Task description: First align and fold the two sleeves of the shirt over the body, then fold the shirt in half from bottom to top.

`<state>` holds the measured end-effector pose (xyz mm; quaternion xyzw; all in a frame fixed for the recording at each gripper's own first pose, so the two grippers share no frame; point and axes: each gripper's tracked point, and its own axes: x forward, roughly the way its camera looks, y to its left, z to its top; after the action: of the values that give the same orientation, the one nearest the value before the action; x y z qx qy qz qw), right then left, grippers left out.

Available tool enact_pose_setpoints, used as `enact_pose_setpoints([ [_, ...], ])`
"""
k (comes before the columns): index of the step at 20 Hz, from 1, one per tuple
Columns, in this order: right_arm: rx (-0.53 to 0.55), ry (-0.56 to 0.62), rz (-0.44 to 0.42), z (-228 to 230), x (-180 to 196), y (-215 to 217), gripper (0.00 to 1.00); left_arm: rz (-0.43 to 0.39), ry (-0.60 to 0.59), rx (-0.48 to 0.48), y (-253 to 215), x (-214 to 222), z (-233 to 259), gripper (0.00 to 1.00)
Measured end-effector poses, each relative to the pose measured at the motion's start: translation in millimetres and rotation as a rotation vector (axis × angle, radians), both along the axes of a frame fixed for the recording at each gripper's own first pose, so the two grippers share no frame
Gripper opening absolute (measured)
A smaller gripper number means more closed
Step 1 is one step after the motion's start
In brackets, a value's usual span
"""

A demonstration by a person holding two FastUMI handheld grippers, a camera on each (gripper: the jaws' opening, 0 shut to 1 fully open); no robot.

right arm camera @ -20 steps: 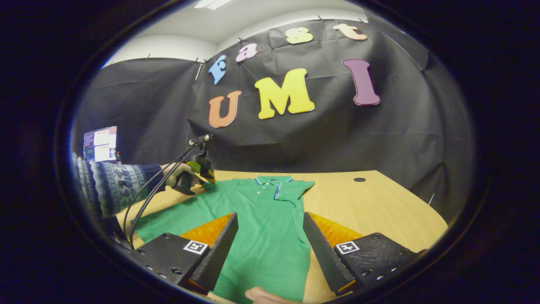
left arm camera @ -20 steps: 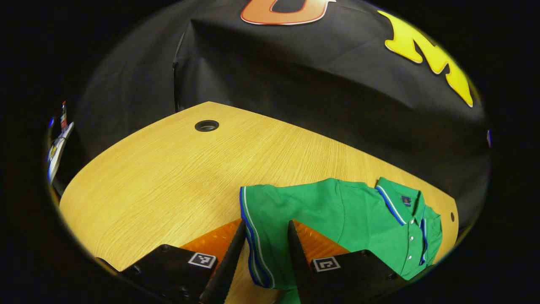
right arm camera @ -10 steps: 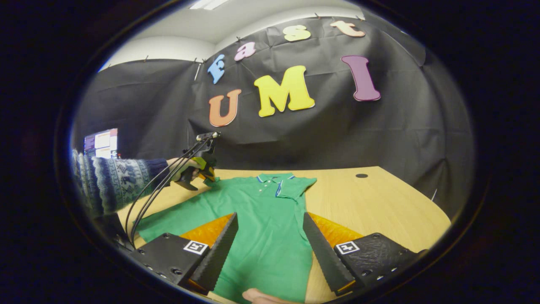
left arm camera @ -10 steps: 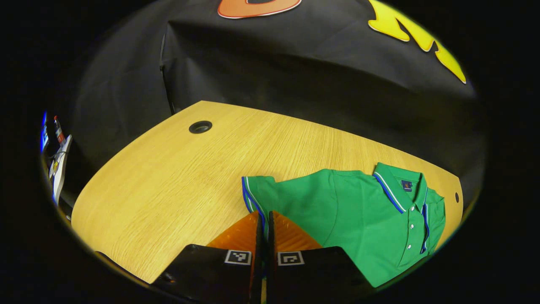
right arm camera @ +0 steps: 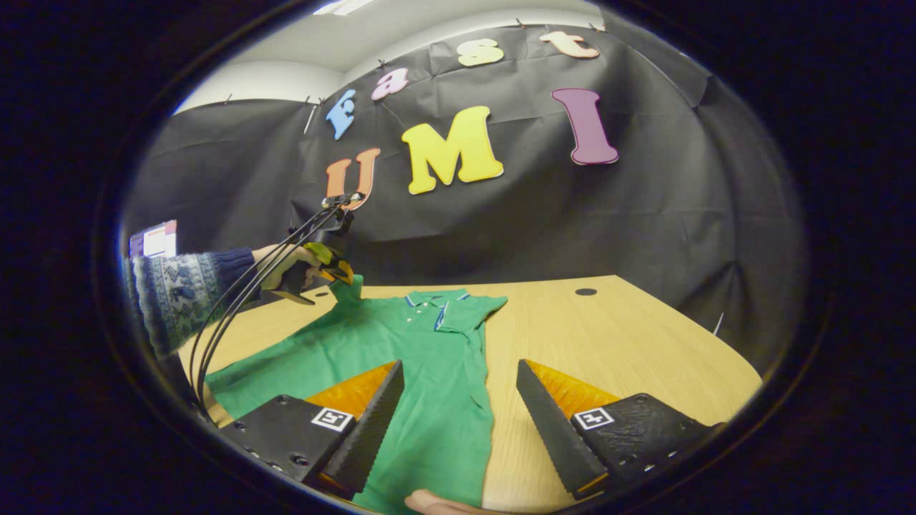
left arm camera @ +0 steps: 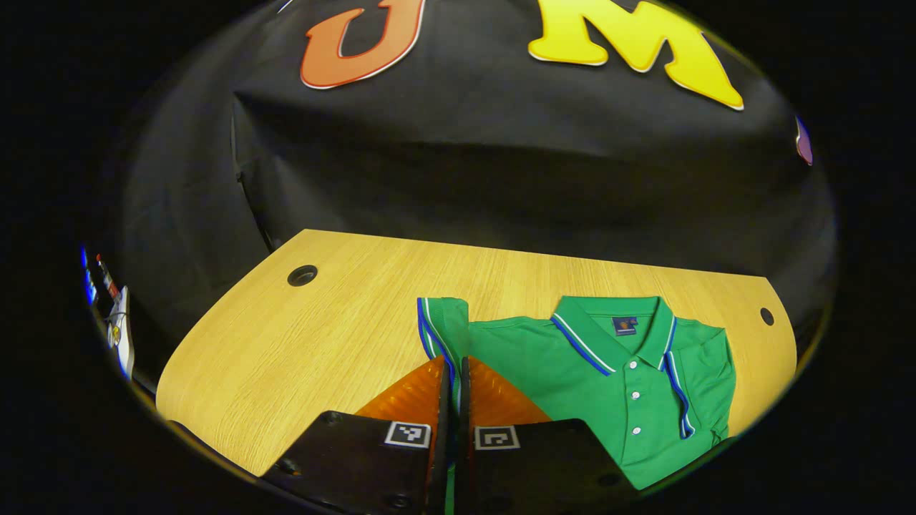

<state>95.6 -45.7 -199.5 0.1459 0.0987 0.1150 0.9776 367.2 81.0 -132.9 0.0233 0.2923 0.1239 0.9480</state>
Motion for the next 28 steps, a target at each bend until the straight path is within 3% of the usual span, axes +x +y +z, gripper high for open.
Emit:
enact_pose_setpoints([
  [2, 0.009, 0.007, -0.005, -1, 0, -4, 0.96, -0.025, 0.024, 0.037, -17, 2, -3, 0.10],
  [3, 0.002, 0.003, -0.015, -1, 1, -8, 0.92, -0.047, 0.040, 0.055, -25, 2, -6, 0.10],
  [5, -0.003, -0.002, -0.032, -1, 2, -13, 0.96, -0.061, 0.051, 0.076, -41, 2, -9, 0.12],
  [6, 0.004, 0.001, -0.031, 0, 0, -14, 0.96, -0.062, 0.038, 0.077, -50, 2, -5, 0.21],
  [7, 0.012, 0.004, -0.031, -1, -1, -14, 0.96, -0.065, 0.005, 0.080, -54, 5, 2, 0.22],
  [8, 0.013, 0.006, -0.031, -1, -2, -15, 0.96, -0.069, -0.030, 0.081, -61, 7, 12, 0.61],
  [11, 0.003, 0.003, -0.045, -1, -4, -20, 0.95, -0.064, -0.117, 0.087, -69, 5, 41, 1.00],
  [16, 0.018, -0.001, -0.050, 8, -13, -22, 0.96, -0.077, -0.160, 0.064, -80, -14, 67, 1.00],
  [17, 0.015, -0.006, -0.054, 11, -17, -23, 0.91, -0.073, -0.176, 0.066, -79, -19, 73, 1.00],
  [19, 0.003, -0.017, -0.066, 17, -23, -26, 0.96, -0.070, -0.190, 0.072, -78, -32, 82, 1.00],
  [20, -0.004, -0.023, -0.074, 21, -28, -28, 0.92, -0.074, -0.204, 0.078, -78, -39, 88, 1.00],
  [21, -0.009, -0.030, -0.082, 25, -33, -29, 0.96, -0.076, -0.218, 0.078, -78, -47, 94, 1.00],
  [28, -0.076, -0.054, -0.169, 44, -73, -43, 0.96, -0.123, -0.316, 0.055, -92, -120, 137, 1.00],
])
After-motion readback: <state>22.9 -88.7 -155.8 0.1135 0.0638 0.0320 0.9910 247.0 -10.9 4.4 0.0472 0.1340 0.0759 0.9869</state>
